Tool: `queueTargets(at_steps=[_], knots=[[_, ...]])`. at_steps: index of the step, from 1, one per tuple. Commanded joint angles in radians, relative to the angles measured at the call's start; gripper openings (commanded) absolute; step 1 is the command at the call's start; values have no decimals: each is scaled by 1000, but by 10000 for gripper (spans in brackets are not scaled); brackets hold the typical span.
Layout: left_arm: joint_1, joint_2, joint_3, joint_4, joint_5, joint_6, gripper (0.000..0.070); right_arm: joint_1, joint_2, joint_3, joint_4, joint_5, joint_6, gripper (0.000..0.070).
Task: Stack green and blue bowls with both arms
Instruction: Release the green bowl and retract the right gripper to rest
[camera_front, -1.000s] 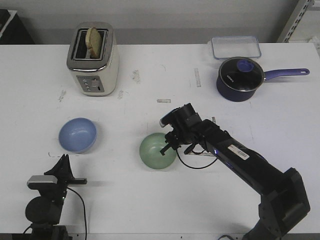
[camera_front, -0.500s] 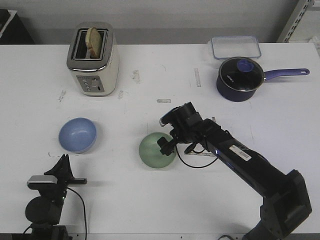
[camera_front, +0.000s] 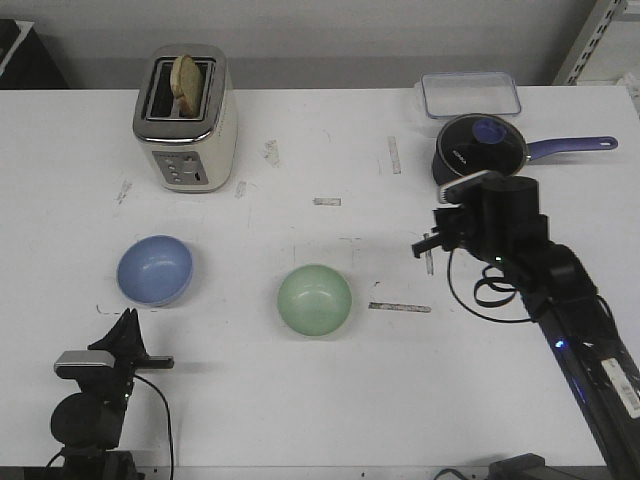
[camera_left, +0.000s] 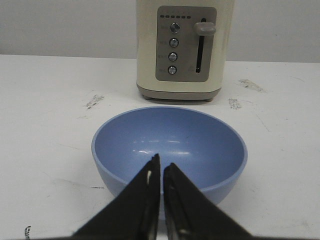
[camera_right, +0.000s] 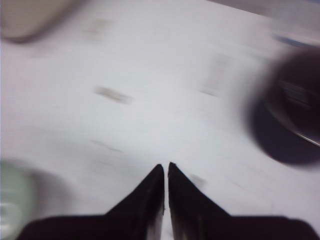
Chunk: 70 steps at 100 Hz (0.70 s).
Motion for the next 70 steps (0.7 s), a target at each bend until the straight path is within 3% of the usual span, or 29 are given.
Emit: queueTargets(at_steps=[1,26,39,70], knots=[[0,-1,-21,13,1,-6,2,-55,-23,-8,-10,11,-5,0],[0,-1,-21,12,1,-6,2,-227,-229,-295,81,33,-2,0],[0,-1,-21,-4,1,-6,2,-236,-365,-491,154,95,0,0],[0,-1,-21,-38,1,-6,2,-236,-716,-780,234,95,10,0]])
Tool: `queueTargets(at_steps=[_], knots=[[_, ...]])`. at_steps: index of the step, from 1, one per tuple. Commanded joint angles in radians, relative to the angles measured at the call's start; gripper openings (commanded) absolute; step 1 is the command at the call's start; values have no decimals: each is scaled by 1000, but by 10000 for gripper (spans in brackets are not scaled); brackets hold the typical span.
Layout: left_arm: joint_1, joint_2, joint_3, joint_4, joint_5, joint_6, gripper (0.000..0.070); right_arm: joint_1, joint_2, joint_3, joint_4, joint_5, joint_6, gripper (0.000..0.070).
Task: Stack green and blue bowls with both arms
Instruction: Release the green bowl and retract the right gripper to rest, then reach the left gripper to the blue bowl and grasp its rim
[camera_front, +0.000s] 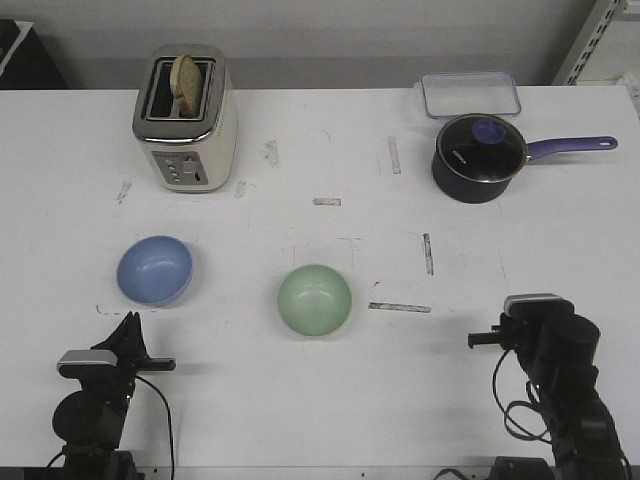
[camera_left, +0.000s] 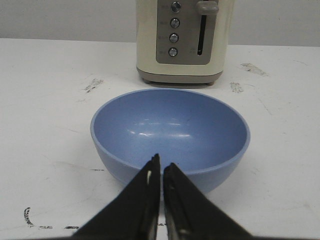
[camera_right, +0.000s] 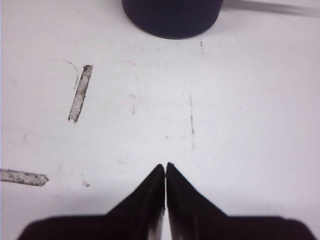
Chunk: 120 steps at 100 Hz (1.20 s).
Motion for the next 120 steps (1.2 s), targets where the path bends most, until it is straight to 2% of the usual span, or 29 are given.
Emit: queueTargets(at_steps=[1,17,36,42,50,65,92,106,120], knots=[[0,-1,-21,13,1,-6,2,2,-63,-13,20,4,9,0],[0,-1,-21,30,1,-9,2,2,-193,-34,33,0,9,0],[0,-1,37,203,1,-17,2,2,-236,-34,46,1,9,0],[0,4,105,212,-3,-13,2,2,-236,-36,45,0,9,0],[2,47,235,157,-19,-1,1,2,-230,-38,46,0,9,0],[3,242,528,-39,-59,22,1,2,-214,-38,50,0,9,0],[64,655,909,-290,-60,28,1,14,-199,-38,51,-2,8,0],[148,841,1001,-396,42,44,1,35,-194,-38,51,-2,6,0],[207,979,1005,-433,132,44,4,48,-194,-38,51,-2,5,0]])
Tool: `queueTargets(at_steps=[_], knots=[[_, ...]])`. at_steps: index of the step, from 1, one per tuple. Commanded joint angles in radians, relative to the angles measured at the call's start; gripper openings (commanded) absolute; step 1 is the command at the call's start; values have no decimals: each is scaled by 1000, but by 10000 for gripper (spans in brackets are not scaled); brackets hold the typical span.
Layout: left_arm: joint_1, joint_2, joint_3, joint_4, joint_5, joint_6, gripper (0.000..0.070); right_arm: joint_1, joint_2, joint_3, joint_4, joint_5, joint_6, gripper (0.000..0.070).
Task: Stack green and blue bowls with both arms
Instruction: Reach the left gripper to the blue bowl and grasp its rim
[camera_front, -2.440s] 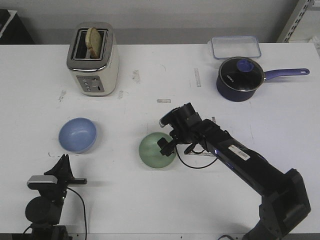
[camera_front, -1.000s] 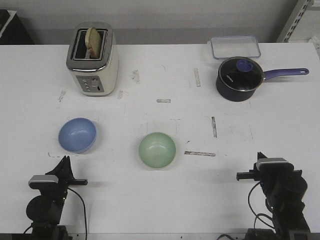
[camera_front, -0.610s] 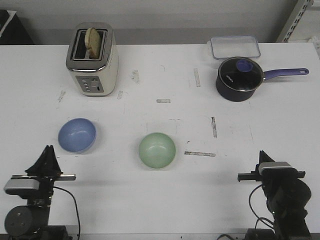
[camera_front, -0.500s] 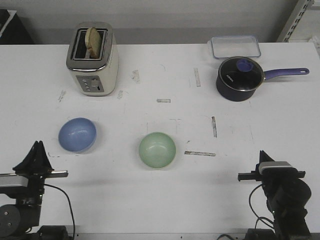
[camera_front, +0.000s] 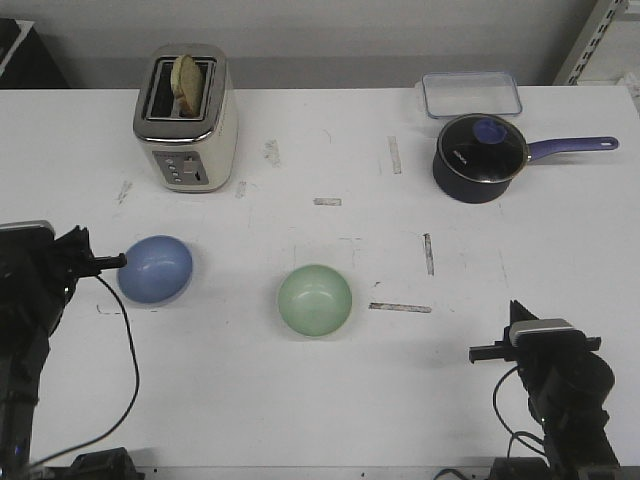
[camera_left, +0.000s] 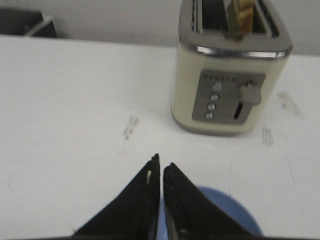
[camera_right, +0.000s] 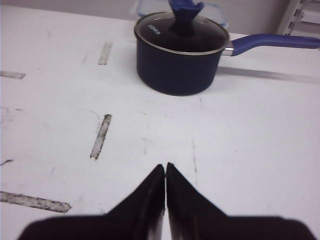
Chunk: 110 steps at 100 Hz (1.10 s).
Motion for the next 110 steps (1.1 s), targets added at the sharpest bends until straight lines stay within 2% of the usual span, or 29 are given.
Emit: queueTargets(at_steps=[1,4,15,39,46,71,86,92,104,108,110], knots=[[24,56,10,-16,31,12,5,4,7,1,11,0,5,0],[33,83,10,-30,46,13,20,5,7,1,11,0,5,0],[51,175,10,-64,71,13,146,7,7,1,11,0,5,0],[58,338,10,-125,71,12,450,15,6,1,11,0,5,0],[58,375,10,-138,71,11,503,15,6,1,11,0,5,0],[58,496,10,-135,71,8,500,15,6,1,11,0,5,0],[58,542,10,-130,71,3,474,15,6,1,11,0,5,0],[58,543,10,-128,71,-8,380,15,6,1,11,0,5,0],[58,541,10,-109,71,-42,77,15,6,1,11,0,5,0],[58,541,10,-105,71,-50,9,15,6,1,11,0,5,0],[58,541,10,-102,71,-50,0,15,6,1,11,0,5,0]])
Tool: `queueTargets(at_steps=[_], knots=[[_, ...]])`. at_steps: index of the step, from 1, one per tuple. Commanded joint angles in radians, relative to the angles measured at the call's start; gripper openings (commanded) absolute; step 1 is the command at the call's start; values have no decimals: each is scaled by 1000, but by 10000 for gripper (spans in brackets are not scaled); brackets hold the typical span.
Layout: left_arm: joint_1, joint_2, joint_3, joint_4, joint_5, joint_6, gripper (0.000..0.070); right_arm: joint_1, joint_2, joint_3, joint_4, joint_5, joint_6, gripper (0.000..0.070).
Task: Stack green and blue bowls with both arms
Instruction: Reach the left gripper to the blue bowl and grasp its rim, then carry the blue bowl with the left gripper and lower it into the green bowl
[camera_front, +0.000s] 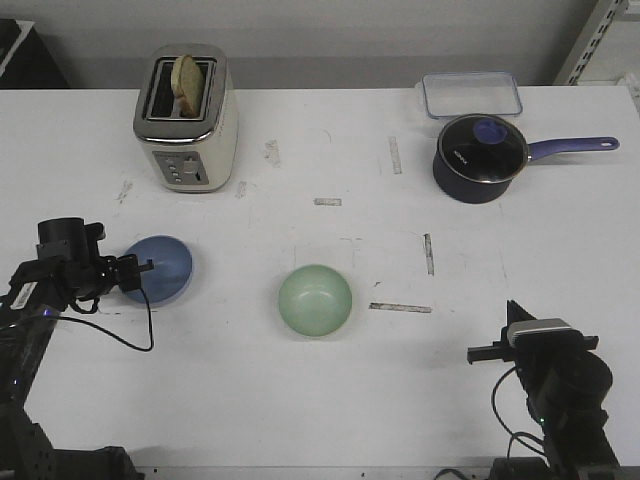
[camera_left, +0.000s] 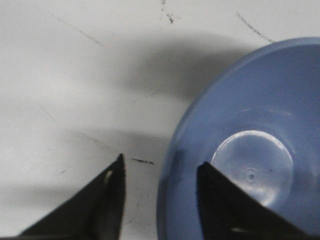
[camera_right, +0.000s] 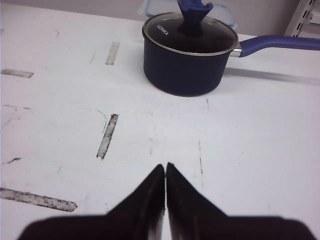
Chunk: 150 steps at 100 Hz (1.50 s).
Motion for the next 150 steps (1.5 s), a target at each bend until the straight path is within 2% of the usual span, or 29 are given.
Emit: queueTargets(at_steps=[1,20,31,42,54,60,86,103,126,150], knots=[[5,10,13,11,1,-26,0,1,6,1,10,0,5,0],[-1,-9,20,34,10,-29,0,1,6,1,10,0,5,0],[-24,-40,61,24,28,-81,0,1,6,1,10,0,5,0],[-71,-79,126,-2,98,-124,0,1,6,1,10,0,5,0],[-172,-124,213,-25,214,-164,0,1,6,1,10,0,5,0],[-240,-140,252,-31,239,-165,0,1,6,1,10,0,5,0],[-588,-140,302,-34,234,-164,0,1,6,1,10,0,5,0],[-754,-61,302,-34,160,-145,0,1,6,1,10,0,5,0],[-822,68,302,-30,66,-122,0,1,6,1,9,0,5,0],[-821,118,302,-34,62,-122,1,1,5,1,9,0,5,0]])
